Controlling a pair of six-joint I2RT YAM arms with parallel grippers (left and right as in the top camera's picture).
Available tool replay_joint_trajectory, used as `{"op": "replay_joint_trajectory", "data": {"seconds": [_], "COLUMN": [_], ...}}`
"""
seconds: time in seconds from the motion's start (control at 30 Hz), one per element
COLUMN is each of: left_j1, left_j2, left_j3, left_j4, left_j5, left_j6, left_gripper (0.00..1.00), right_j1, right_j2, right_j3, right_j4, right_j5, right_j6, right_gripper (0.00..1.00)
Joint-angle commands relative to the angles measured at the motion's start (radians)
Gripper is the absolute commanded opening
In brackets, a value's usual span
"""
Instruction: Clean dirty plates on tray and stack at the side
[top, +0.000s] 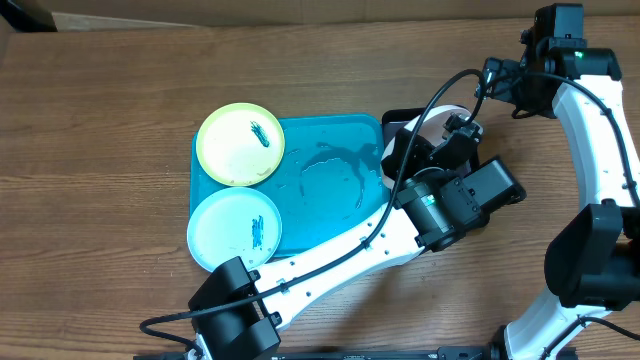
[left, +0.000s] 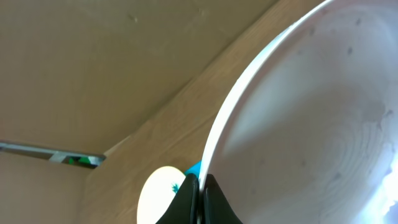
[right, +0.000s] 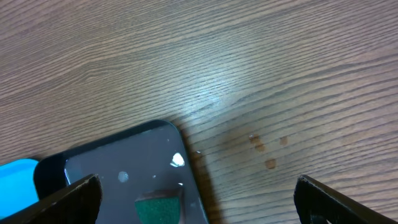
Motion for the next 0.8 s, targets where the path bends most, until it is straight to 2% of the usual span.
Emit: {"op": "replay_joint_trajectory", "data": {"seconds": [0.0,0.1,0.33,0.6,0.67,0.77], "left_j1": [-0.038,-0.046,-0.064,-0.050,-0.033,0.014], "left_j2": [0.004,0.005,0.004,0.002,0.002,0.002], "left_j3": [0.024,0.024,0.024,0.024,0.024,0.024], "left_j4": [-0.036,-0.022,-0.032,-0.061,-0.062,-0.067], "left_j5": [-0.056,-0.105,-0.088,-0.066,-0.025,0.130], "left_j6": [-0.054,-0.085,-0.092,-0.178,-0.204,-0.214], "left_gripper": [0.04,0.04,0.04,0.04,0.04,0.04], "right_j1": [0.002,0.002,0.002,0.002,0.002,0.002], "right_j2": [-0.016,-0.016,-0.016,-0.016,-0.016,-0.016], "right_j3": [0.018,0.018,0.018,0.018,0.018,0.018], "right_j4": [0.006,0.006,0.006,0.006,0.006,0.006], "right_j5": [0.003,0.003,0.003,0.003,0.003,0.003], "right_j6": [0.003,0.003,0.003,0.003,0.003,0.003], "right_gripper": [1.00,1.00,1.00,1.00,1.00,1.00]}}
